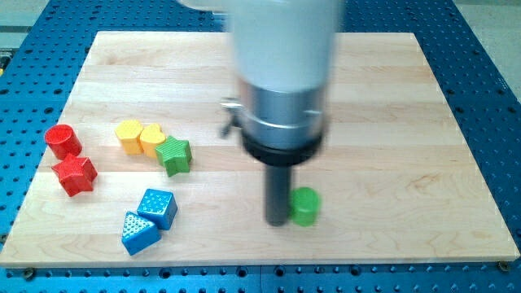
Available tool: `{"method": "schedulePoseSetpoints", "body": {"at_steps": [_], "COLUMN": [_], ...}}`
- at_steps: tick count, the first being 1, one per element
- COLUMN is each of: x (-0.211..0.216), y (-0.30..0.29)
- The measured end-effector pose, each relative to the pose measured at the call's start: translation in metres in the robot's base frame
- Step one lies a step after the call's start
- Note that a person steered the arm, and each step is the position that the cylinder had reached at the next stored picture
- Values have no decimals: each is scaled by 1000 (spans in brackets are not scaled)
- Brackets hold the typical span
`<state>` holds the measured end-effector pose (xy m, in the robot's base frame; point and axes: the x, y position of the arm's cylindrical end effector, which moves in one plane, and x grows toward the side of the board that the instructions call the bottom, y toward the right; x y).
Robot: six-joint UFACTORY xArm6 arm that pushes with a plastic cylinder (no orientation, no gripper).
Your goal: Move the green circle parallel to the right of the cube
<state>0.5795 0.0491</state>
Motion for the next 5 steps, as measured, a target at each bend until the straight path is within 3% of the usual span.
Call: {"method": "schedulePoseSetpoints", "body": {"at_steps": [1, 5], "x": [6, 5], "y": [44, 65]}}
